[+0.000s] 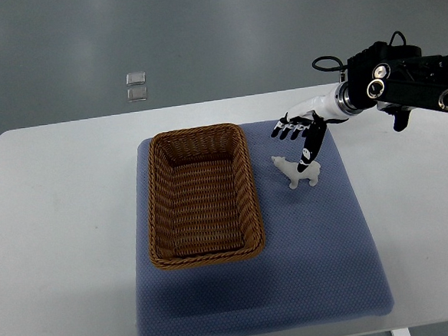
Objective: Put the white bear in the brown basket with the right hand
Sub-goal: 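Lower the right hand down onto the white bear figurine, then close the right hand fingers around the white bear, then lift the bear with the right hand and carry it toward the basket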
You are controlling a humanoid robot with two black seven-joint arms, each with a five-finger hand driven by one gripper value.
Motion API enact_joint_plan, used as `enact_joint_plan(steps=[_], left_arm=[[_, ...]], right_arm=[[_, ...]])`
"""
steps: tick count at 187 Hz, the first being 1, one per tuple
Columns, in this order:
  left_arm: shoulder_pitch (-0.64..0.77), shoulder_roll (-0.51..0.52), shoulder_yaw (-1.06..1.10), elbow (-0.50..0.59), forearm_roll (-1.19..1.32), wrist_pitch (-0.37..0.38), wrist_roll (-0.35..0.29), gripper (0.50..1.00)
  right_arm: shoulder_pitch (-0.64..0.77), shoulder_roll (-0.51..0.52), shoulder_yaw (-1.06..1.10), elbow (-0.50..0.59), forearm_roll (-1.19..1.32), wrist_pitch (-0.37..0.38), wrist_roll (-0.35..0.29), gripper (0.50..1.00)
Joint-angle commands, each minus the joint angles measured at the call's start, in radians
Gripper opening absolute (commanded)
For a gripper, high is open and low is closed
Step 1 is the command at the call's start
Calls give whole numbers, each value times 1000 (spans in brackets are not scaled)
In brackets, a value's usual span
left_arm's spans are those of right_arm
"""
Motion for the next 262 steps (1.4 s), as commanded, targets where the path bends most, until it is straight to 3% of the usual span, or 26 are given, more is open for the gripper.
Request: enact_joint_plan(steps=[1,49,98,172,182,195,204,262], left_arm=[[1,0,0,0,0,0,0,1000],[1,0,0,0,0,2,0,1000],[1,0,0,1,0,0,0,1000],[1,0,0,1,0,0,0,1000],[1,0,0,0,0,2,0,1000],[1,0,0,0,0,0,0,1000],[-1,0,0,0,0,2,0,1000],[1,0,0,0,0,2,0,1000]], right_arm=[[-21,-3,0,0,-10,-6,1,924],[-71,4,1,-7,-13,-65,3,909],[-95,2,3,-7,-38,-98,9,801],[-115,14,7,-7,-39,-102,10,744],[-117,14,7,-7,-39,-102,14,709],[-117,14,7,-7,-52,-102,20,566],[-117,14,7,-7,-65,-102,20,500],[-101,-9,7,1,-84,-105,26,500]])
